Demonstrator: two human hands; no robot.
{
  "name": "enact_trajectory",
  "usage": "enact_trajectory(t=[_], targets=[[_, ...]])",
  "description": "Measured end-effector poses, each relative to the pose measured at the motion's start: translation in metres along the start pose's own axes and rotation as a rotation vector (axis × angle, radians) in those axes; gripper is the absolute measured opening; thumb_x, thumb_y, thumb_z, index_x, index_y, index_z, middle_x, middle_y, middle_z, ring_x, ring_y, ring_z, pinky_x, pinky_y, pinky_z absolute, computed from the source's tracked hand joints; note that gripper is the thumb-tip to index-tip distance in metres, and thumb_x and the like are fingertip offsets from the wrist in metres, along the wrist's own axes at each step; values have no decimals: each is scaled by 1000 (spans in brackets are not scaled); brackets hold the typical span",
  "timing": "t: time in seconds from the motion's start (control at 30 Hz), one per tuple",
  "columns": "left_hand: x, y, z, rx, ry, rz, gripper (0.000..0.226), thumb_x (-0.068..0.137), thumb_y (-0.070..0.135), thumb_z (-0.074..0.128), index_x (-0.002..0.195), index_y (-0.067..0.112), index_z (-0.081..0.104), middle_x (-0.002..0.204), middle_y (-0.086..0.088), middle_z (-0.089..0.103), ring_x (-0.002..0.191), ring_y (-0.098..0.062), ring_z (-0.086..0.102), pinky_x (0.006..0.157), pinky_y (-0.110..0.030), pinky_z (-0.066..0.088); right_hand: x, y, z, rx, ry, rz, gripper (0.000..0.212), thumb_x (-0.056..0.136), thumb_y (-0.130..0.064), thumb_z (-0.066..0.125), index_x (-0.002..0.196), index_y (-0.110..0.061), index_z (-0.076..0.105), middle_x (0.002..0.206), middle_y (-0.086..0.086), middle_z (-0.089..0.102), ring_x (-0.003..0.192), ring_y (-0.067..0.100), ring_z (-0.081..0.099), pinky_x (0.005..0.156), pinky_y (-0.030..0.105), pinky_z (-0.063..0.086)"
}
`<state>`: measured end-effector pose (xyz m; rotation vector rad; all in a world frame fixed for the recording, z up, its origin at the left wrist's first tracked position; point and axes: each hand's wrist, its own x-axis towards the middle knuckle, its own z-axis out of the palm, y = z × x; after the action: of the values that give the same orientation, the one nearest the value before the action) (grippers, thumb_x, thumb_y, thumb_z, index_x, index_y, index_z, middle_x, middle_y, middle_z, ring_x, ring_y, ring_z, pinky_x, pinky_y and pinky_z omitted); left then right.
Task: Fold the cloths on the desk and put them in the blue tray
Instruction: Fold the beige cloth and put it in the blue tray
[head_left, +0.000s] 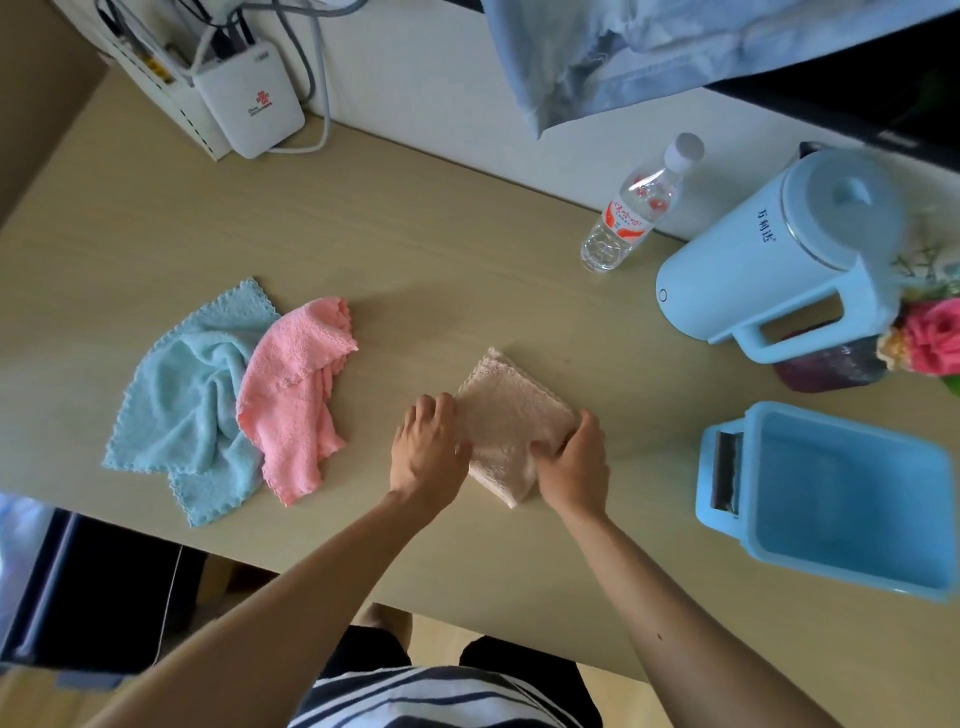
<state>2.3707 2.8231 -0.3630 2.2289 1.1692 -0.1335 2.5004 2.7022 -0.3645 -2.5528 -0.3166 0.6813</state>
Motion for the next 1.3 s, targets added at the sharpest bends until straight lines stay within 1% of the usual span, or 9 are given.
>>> enact_trajectory(t=[0.17, 0.27, 0.37, 0.43, 0.6, 0.8, 0.87, 0.93, 1.3], targets=[[-8, 13, 5, -220, -99, -274, 49, 80, 29, 69, 121, 13, 47, 106, -10, 67, 99, -36, 62, 79, -40, 51, -12, -4, 6, 224, -42, 215, 75, 75, -21, 75, 139, -14, 36, 121, 6, 65, 107, 31, 66, 95, 44, 52], [-11, 11, 8, -240, -139, -290, 14, 74, 22, 66, 82, 16, 57, 81, -5, 64, 81, -33, 62, 65, -34, 48, -13, -3, 2, 391, -35, 346, 42, 73, -11, 69, 113, -8, 57, 96, 4, 68, 84, 26, 65, 75, 32, 52], [-18, 12, 5, -325, -147, -284, 20, 72, 14, 63, 61, 18, 47, 61, 3, 47, 66, -27, 47, 53, -28, 33, -19, -1, -4, 432, -119, 345, 10, 71, -10, 65, 80, -9, 69, 69, 0, 67, 65, 19, 60, 55, 26, 44], [-21, 12, 1, -390, -122, -264, 25, 73, 13, 63, 60, 14, 42, 57, 3, 39, 61, -24, 36, 47, -28, 25, -24, -1, -10, 485, -150, 317, 7, 74, -8, 65, 80, -11, 68, 69, -1, 67, 63, 17, 59, 54, 25, 45], [-28, 25, -16, -574, -154, -216, 21, 65, 21, 61, 76, 10, 46, 61, 2, 46, 55, -19, 36, 45, -25, 29, -31, -6, -36, 568, -148, 134, 17, 80, -1, 59, 89, -14, 65, 84, 7, 72, 72, 18, 61, 67, 34, 50], [-48, 79, -52, -729, -145, 58, 80, 71, -1, 65, 134, 38, 35, 76, -4, 66, 53, -13, 57, 45, -30, 49, -44, -7, -109, 534, -84, -54, 32, 87, -8, 63, 110, -30, 58, 92, 2, 74, 83, 21, 71, 78, 36, 56], [-53, 102, -56, -677, -157, 183, 77, 69, 5, 65, 133, 41, 43, 88, -3, 67, 69, -17, 62, 56, -34, 54, -50, -1, -138, 531, -21, -97, 48, 86, -4, 62, 124, -29, 48, 92, 5, 74, 82, 22, 69, 77, 32, 55], [-59, 131, -54, -637, -155, 311, 66, 65, 15, 66, 127, 34, 54, 104, 4, 63, 86, -13, 61, 67, -20, 52, -55, 9, -170, 479, 95, -144, 52, 83, -1, 62, 122, -27, 41, 89, 11, 72, 78, 25, 67, 72, 32, 52], [-86, 301, 6, -583, -168, 479, 44, 76, 13, 63, 120, 19, 65, 104, 5, 61, 77, -2, 53, 68, -11, 39, -34, 126, -314, 121, 304, -215, 31, 74, 4, 62, 89, -22, 60, 88, -7, 63, 79, 20, 62, 74, 40, 54]])
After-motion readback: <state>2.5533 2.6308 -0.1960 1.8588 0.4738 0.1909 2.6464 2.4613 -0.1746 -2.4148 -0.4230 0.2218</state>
